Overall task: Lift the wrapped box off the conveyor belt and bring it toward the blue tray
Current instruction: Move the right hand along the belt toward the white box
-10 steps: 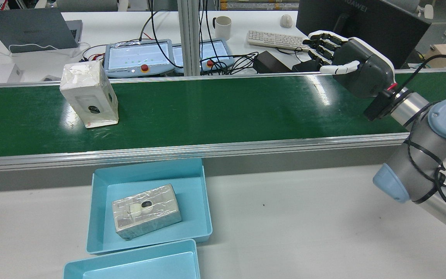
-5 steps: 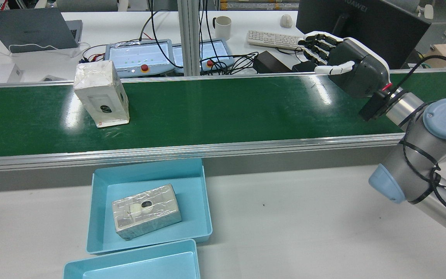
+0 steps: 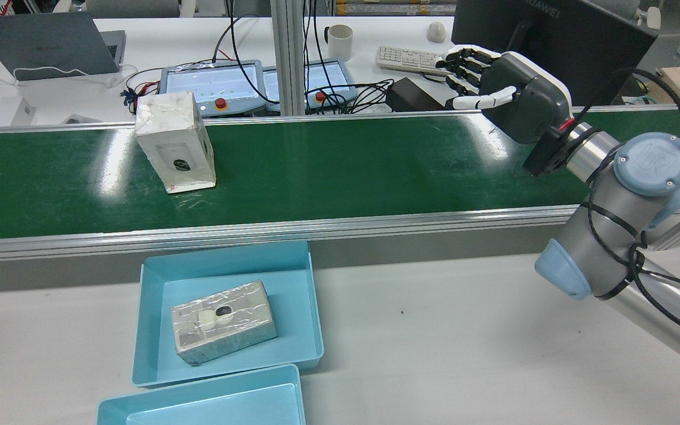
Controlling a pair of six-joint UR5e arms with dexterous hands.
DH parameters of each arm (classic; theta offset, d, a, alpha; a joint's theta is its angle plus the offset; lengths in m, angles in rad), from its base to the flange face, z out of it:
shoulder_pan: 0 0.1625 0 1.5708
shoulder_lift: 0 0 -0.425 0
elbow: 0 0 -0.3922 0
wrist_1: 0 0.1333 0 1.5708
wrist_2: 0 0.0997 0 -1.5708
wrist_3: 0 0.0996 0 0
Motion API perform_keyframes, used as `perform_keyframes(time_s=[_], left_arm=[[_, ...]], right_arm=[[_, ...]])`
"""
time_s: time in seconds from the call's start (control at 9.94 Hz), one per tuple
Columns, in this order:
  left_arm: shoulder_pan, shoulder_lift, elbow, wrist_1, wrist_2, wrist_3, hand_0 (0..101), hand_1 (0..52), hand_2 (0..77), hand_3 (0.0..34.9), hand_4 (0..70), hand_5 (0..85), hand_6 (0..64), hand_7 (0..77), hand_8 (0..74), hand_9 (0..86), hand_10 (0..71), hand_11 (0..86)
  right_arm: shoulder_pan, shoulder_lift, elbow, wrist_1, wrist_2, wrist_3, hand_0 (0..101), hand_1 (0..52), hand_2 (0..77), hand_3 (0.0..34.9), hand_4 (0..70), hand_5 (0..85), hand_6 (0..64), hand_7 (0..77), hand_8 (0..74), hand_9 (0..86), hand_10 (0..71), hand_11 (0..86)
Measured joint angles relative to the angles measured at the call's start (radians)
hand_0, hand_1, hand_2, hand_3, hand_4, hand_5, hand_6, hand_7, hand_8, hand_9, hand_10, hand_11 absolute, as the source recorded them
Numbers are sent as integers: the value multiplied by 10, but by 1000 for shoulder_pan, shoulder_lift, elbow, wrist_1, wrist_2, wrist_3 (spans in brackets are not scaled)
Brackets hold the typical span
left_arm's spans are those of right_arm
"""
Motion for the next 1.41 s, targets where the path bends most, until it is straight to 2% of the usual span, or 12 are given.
perform_keyframes(time_s=[0.1, 0.2, 0.3, 0.6, 0.91, 1.01, 1.11, 1.41], left_arm=[[0, 0, 0, 0, 0, 0, 0, 0, 5, 0, 0, 11, 0, 5, 0, 0, 5, 0], [0, 0, 0, 0, 0, 0, 0, 0, 5, 0, 0, 11, 0, 0, 0, 0, 5, 0], [0, 0, 0, 0, 0, 0, 0, 0, 5, 0, 0, 11, 0, 5, 0, 0, 5, 0], [0, 0, 0, 0, 0, 0, 0, 0, 5, 0, 0, 11, 0, 0, 0, 0, 5, 0], [0, 0, 0, 0, 0, 0, 0, 0, 11, 0, 0, 11, 0, 0, 0, 0, 0, 0], [0, 0, 0, 0, 0, 0, 0, 0, 11, 0, 0, 11, 0, 0, 0, 0, 0, 0], [0, 0, 0, 0, 0, 0, 0, 0, 5, 0, 0, 11, 0, 0, 0, 0, 5, 0], [0, 0, 0, 0, 0, 0, 0, 0, 5, 0, 0, 11, 0, 5, 0, 0, 5, 0]], right_arm=[[-12, 39, -9, -50, 6, -1, 561, 202, 202, 95, 213, 338, 104, 305, 16, 76, 5, 16], [-34, 70, -19, -77, 25, -1, 484, 109, 147, 137, 175, 322, 87, 284, 0, 49, 0, 16], [-69, 92, -27, -91, 56, -2, 475, 120, 142, 139, 175, 333, 87, 278, 0, 60, 0, 16], [-171, 120, -42, -101, 147, -13, 467, 120, 164, 137, 185, 333, 87, 278, 11, 71, 0, 11], [-194, 175, -86, -98, 167, -22, 466, 120, 180, 145, 185, 333, 87, 289, 11, 71, 0, 11], [-196, 192, -98, -97, 169, -23, 467, 136, 180, 135, 185, 333, 82, 256, 11, 71, 0, 11], [-197, 207, -108, -96, 169, -24, 475, 158, 213, 135, 185, 327, 82, 284, 11, 71, 0, 11], [-198, 232, -154, -70, 169, -29, 482, 158, 229, 132, 185, 327, 87, 284, 22, 71, 0, 11]])
